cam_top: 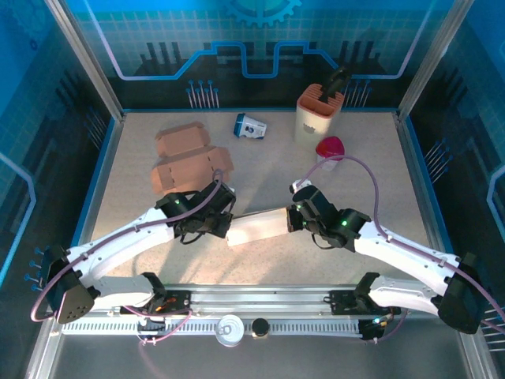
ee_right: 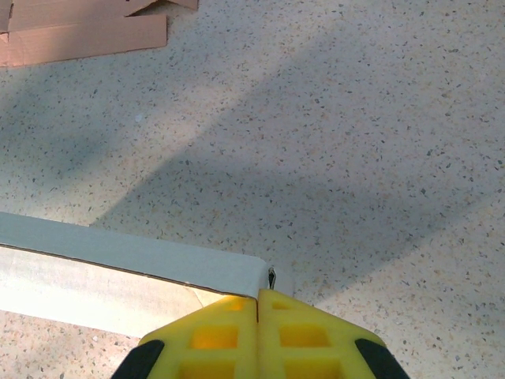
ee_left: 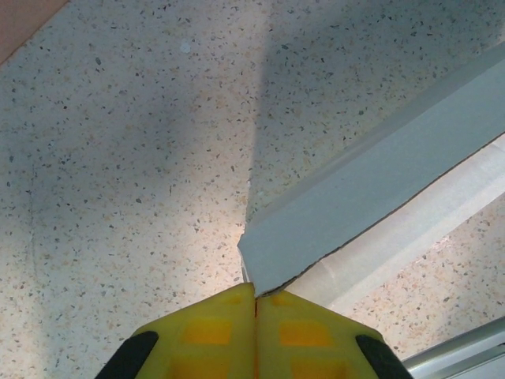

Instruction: Fold the paper box

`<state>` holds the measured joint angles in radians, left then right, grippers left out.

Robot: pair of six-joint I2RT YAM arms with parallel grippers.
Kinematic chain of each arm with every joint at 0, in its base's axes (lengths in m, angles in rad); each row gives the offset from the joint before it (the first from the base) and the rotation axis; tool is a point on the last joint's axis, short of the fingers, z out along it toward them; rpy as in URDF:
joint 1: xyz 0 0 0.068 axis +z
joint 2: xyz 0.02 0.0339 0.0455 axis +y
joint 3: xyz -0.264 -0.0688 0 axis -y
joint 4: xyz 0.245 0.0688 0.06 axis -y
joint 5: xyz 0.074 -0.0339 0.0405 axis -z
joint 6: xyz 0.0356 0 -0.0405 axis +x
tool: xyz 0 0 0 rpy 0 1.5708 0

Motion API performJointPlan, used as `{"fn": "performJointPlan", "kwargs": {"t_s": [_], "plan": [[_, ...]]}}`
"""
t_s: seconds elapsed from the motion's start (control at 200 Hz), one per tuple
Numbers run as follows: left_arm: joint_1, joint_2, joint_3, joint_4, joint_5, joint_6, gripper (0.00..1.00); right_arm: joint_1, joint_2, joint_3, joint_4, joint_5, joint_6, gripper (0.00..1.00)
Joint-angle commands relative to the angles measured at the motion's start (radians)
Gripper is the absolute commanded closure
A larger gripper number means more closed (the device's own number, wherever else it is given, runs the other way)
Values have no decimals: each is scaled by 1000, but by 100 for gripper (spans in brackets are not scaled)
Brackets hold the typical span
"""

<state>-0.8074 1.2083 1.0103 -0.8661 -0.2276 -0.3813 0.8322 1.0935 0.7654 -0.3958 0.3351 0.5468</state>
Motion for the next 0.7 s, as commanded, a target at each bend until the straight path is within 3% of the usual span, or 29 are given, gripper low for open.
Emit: {"fn": "performJointPlan", "kwargs": {"t_s": [0.0, 0.255, 0.695], "plan": [[5, -1, 0, 24, 74, -58, 93, 21, 16, 12, -25, 7, 25, 100], [14, 13, 25, 0, 120, -112, 91, 42, 25, 11, -20, 35, 36, 100], [92, 8, 63, -42, 211, -143, 99, 44, 41, 34, -20, 30, -1, 100]]}}
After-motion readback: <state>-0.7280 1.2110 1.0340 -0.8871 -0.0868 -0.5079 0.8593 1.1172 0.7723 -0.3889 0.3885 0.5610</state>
